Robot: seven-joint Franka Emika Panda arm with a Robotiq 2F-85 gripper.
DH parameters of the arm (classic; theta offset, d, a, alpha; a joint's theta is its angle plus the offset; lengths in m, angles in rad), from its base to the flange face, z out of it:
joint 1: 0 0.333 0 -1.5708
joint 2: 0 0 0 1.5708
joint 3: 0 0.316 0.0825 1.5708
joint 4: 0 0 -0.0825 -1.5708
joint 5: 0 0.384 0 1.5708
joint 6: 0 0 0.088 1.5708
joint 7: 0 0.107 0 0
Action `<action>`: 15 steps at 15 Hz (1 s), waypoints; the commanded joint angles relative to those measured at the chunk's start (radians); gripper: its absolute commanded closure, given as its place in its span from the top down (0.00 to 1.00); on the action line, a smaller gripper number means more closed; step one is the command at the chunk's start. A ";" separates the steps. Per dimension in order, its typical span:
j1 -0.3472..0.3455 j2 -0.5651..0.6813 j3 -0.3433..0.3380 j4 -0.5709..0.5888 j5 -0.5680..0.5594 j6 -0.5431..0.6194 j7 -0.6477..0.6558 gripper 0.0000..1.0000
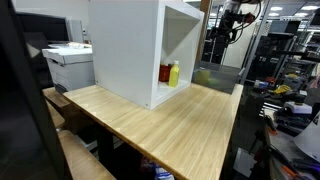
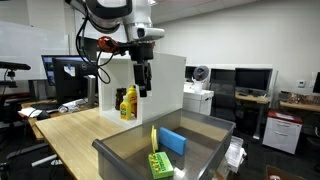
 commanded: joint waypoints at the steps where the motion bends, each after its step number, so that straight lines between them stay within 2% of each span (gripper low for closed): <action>1: 0.008 0.010 -0.005 0.014 -0.018 -0.006 0.012 1.00; 15: 0.018 0.020 -0.008 0.025 -0.068 -0.007 -0.047 1.00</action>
